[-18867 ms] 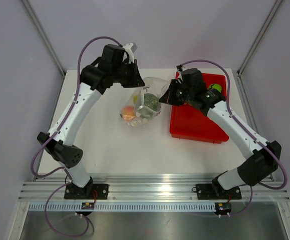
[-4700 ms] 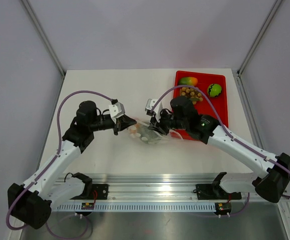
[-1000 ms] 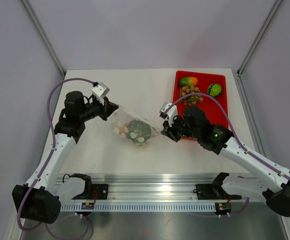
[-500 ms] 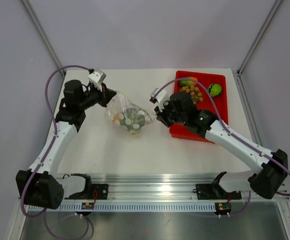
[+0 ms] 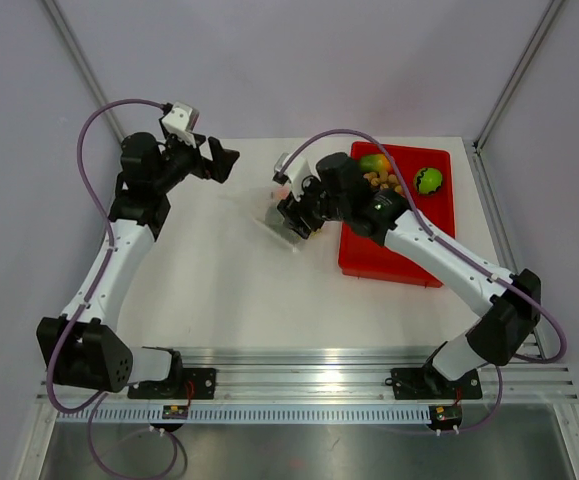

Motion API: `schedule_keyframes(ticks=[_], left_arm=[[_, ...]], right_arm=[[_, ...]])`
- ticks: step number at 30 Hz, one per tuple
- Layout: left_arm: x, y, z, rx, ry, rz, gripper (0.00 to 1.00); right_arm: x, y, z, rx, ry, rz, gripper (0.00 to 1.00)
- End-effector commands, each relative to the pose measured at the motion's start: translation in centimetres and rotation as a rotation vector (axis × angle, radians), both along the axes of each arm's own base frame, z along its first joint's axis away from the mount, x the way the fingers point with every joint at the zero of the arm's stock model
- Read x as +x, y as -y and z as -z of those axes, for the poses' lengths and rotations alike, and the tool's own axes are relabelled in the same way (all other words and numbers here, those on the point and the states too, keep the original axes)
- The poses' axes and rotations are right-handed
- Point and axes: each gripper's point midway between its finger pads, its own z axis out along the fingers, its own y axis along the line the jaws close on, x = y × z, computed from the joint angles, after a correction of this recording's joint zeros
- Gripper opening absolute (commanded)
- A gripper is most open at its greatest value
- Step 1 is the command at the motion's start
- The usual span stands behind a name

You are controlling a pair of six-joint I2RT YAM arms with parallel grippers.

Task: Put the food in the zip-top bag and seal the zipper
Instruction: Place the zipper food storage bag at the center of the board, then reset both arms

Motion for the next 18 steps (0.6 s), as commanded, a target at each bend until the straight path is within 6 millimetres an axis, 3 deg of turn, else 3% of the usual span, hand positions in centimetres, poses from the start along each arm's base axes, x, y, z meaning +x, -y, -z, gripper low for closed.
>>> schedule_keyframes(ticks=[1, 2, 3, 5, 6, 8, 9, 12, 13, 15, 16, 18], left_arm=[[-0.8, -1.5, -3.5, -0.037, 0.09, -0.082, 0.99], [-1.1, -1.6, -3.5, -0.035, 0.083, -0.089, 0.99], [-1.9, -1.8, -4.3, -0.039, 0.093, -0.097, 0.99], [-2.8, -2.3, -3.8, -0.041, 0.058, -0.122, 0.99], [-3.3, -2.5, -3.2, -0.05, 0.037, -0.135, 0.99], [-5.0, -2.9, -3.6, -0.082, 0.029, -0.157, 0.99], [-5.5, -3.0, -2.3, -0.081, 0.002, -0.16, 0.99], [-7.6, -3.6, -1.3, -0.097, -0.035, -0.192, 0.99], [-8.1, -3.9, 0.5, -0.101, -0.082, -0.212, 0.99], [-9.5, -4.0, 1.0, -0.13, -0.1, -0.221, 0.99], [-10.0, -4.0, 2.7, -0.13, -0.146, -0.223, 0.99], [-11.3, -4.2, 3.4, -0.143, -0.158, -0.231, 0.99]], right_arm=[[-2.5, -0.9, 4.1, -0.02, -0.133, -0.028, 0.66], [-2.1, -0.3, 4.5, -0.033, -0.125, 0.021, 0.68], [-0.8, 1.4, 4.1, -0.05, -0.082, 0.143, 0.76], [0.7, 3.7, 4.1, -0.067, -0.028, 0.295, 0.9], [2.0, 6.3, 2.8, -0.057, 0.021, 0.439, 0.98], [3.2, 9.1, 1.8, -0.019, 0.046, 0.586, 0.99], [4.1, 11.9, 0.7, 0.036, 0.043, 0.703, 0.99], [4.3, 15.7, -0.6, 0.151, 0.005, 0.864, 0.99], [4.3, 17.1, -0.2, 0.149, -0.004, 0.911, 0.99], [3.8, 18.9, -0.9, 0.175, 0.021, 0.998, 0.99], [3.2, 19.5, -0.2, 0.162, 0.011, 1.025, 0.99], [2.6, 20.9, -0.2, 0.179, 0.011, 1.113, 0.99]])
